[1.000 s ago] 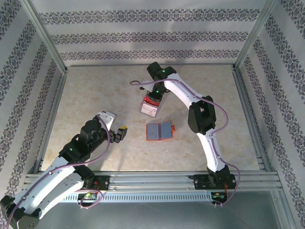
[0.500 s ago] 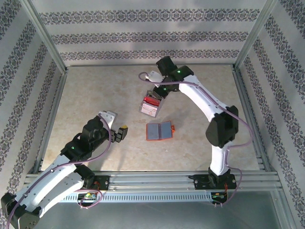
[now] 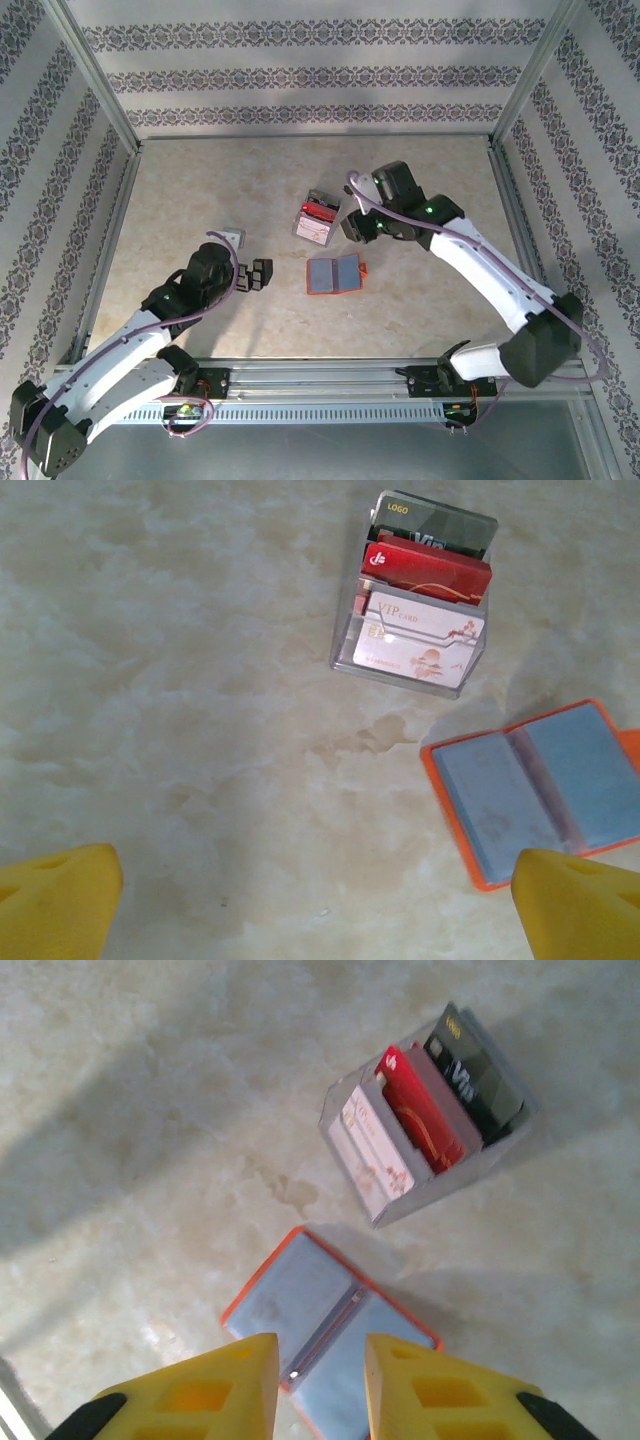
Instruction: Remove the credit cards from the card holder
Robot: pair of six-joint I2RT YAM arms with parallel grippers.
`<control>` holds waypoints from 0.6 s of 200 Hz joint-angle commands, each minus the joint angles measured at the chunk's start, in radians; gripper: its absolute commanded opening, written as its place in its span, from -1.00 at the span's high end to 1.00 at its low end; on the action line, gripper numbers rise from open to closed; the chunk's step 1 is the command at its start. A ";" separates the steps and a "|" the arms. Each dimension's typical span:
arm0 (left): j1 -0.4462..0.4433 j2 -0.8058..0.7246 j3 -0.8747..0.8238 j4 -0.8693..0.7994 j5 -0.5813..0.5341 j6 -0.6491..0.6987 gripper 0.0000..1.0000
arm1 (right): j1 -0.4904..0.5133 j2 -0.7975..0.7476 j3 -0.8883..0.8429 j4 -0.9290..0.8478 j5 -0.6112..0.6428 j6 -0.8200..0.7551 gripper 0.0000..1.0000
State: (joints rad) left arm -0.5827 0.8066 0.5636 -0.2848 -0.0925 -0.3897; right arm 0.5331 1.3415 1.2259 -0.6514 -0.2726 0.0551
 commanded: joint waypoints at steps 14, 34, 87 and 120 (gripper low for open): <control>-0.003 0.035 0.014 0.090 0.087 -0.189 -0.99 | -0.026 -0.104 -0.176 0.079 -0.110 0.205 0.51; -0.003 0.053 -0.006 0.129 0.131 -0.228 -0.93 | -0.038 -0.148 -0.276 0.139 -0.162 0.298 0.55; -0.003 0.094 -0.040 0.179 0.192 -0.302 -0.61 | -0.045 -0.191 -0.458 0.290 -0.243 0.444 0.82; -0.003 0.130 -0.056 0.216 0.215 -0.332 -0.42 | -0.045 -0.158 -0.519 0.384 -0.269 0.496 1.00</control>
State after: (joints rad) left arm -0.5827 0.9146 0.5205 -0.1326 0.0875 -0.6708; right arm 0.4931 1.1683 0.7437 -0.3859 -0.4889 0.4782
